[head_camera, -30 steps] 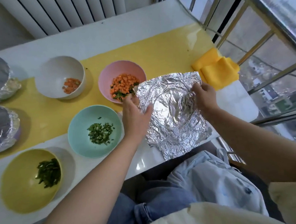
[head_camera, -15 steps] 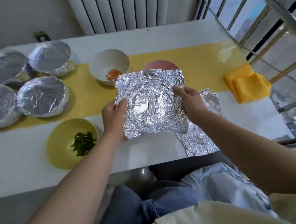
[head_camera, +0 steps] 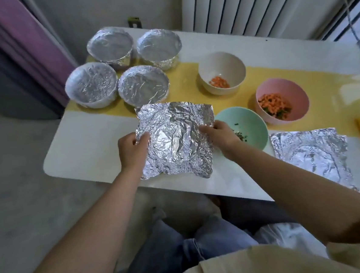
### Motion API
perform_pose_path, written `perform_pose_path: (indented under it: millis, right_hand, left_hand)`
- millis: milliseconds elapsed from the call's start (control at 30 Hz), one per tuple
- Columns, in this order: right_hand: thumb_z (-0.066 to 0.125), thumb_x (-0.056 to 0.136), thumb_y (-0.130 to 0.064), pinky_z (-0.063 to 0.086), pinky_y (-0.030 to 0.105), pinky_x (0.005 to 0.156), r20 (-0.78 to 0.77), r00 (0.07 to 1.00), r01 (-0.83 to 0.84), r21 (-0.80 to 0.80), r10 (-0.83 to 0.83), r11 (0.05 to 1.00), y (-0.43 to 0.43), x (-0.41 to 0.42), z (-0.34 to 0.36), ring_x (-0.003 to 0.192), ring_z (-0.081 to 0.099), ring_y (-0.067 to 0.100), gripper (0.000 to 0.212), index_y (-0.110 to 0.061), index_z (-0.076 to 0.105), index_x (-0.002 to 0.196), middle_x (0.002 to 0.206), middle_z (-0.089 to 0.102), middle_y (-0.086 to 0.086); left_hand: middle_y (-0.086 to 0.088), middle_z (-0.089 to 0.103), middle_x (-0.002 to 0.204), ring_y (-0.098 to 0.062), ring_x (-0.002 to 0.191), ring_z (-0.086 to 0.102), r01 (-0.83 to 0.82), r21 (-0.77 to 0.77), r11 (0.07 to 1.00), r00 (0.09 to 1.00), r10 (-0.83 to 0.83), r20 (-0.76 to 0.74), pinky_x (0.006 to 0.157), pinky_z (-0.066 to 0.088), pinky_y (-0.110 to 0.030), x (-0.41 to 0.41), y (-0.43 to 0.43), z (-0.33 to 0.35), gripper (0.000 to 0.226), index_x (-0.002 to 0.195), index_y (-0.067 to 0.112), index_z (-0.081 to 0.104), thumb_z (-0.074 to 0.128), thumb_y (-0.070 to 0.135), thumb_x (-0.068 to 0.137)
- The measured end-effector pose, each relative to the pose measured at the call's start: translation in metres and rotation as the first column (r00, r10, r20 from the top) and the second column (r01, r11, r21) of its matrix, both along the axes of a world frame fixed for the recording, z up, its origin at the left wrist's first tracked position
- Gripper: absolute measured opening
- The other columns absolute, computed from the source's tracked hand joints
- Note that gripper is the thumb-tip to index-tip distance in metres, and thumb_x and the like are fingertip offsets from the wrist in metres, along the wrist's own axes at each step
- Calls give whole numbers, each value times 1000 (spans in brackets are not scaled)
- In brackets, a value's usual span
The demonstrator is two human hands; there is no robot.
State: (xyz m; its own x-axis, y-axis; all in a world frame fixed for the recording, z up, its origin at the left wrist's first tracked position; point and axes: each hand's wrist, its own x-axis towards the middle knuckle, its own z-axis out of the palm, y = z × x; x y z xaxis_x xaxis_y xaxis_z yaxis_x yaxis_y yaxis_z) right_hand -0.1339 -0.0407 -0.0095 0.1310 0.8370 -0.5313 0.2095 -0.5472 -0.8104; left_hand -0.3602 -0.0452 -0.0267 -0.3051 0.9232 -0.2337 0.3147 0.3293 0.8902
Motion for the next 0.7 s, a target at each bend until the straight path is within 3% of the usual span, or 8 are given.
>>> perform_pose_path:
  millis: [100, 200, 367, 533, 700]
  right_hand:
    - [59, 97, -20, 37, 26, 56, -1, 1000, 31, -27, -31, 999, 6, -14, -5, 60, 41, 14, 19, -12, 50, 83, 68, 45, 3]
    - [55, 97, -16, 32, 27, 54, 15, 998, 60, -80, -59, 995, 10, -22, -11, 58, 38, 14, 14, -7, 50, 88, 66, 43, 4]
    - [58, 95, -17, 36, 28, 54, 85, 992, 93, -65, -88, 994, 14, -32, -17, 57, 41, 15, 14, -6, 54, 89, 63, 45, 3]
    - [59, 95, -15, 38, 25, 50, 98, 995, 43, -58, -38, 997, 22, -55, -19, 54, 41, 13, 14, -3, 54, 90, 62, 45, 3]
    - [60, 95, -23, 39, 32, 56, 112, 994, 22, -33, -19, 999, 26, -80, -27, 53, 41, 13, 23, -5, 54, 82, 60, 45, 2]
  left_hand:
    - [-9, 24, 62, -18, 61, 22, 6, -60, 998, 1000, -8, -18, 57, 19, -31, -13, 7, -5, 46, 60, 8, 30, 62, 30, 85]
    - [-2, 23, 59, -18, 57, 20, 20, -188, 982, 998, -8, 64, 57, 17, -32, -19, 10, -13, 43, 64, 19, 28, 62, 26, 89]
    - [0, 21, 57, -18, 56, 18, 61, -209, 976, 998, -53, 45, 59, 16, -31, -29, 11, -20, 46, 62, 19, 23, 61, 23, 89]
    - [1, 22, 54, -19, 55, 18, 0, -233, 973, 1000, -3, -13, 58, 16, -32, -48, 12, -16, 45, 58, 18, 23, 59, 20, 86]
    - [1, 25, 55, -19, 57, 21, -54, -255, 965, 999, 53, -11, 57, 17, -32, -73, 7, -17, 40, 60, 18, 26, 58, 27, 82]
